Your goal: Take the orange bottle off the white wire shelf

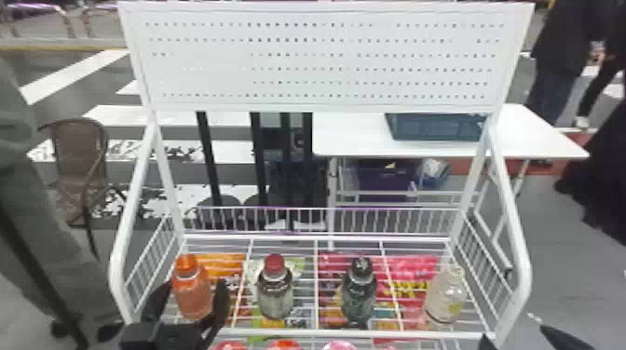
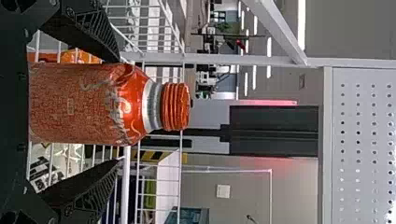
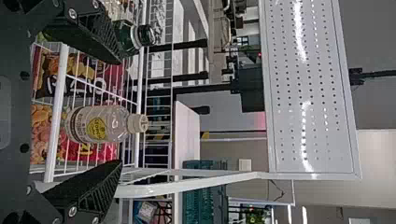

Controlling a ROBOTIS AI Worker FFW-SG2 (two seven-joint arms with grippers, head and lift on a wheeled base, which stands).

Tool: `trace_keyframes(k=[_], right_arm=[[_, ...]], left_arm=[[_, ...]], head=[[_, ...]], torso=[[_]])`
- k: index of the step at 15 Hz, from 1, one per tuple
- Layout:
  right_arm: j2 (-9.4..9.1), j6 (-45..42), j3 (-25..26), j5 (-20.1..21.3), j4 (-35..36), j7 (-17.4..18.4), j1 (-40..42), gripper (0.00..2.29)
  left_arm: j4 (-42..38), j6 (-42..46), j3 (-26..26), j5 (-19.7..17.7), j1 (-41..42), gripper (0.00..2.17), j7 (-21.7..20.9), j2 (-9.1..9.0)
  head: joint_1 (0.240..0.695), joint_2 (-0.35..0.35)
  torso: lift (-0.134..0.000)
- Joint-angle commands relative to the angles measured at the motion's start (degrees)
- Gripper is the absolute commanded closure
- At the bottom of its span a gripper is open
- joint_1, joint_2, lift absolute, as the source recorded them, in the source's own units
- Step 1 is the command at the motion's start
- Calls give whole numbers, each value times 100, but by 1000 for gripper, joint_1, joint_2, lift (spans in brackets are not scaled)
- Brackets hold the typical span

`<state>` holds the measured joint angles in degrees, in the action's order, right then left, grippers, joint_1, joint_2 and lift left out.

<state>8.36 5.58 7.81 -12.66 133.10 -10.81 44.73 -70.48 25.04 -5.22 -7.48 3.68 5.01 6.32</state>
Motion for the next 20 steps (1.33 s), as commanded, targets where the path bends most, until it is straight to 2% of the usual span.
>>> trace_keyframes(k=[1,3,7,10,15,17,20], right_arm=[[17,0,10,0,-4,0,0,147],[26,0,10,0,-4,0,0,147],[26,0,1,0,-39,0,-35,147],[26,0,-8,0,-92,0,-70,147],[35,0,-25,0,-136,0,-114,147],[35,0,-25,-9,-162,0,-123,147],[43,0,-60,-9,-206,-9,-167,147]], left_arm=[[-27,-22,4,1,19,306,0,0],[-54,-39,4,10,54,593,0,9],[-546,-162,21,45,309,640,27,35],[-1548,-602,48,71,801,640,97,62],[-4079,-1990,355,150,2190,637,114,123],[-4756,-2061,461,282,2761,637,114,132],[-5354,-2219,601,229,3289,640,114,132]], head=[[499,0],[499,0],[499,0],[499,0],[499,0],[499,0],[499,0]], torso=[[0],[0],[0],[0],[0],[0],[0]])
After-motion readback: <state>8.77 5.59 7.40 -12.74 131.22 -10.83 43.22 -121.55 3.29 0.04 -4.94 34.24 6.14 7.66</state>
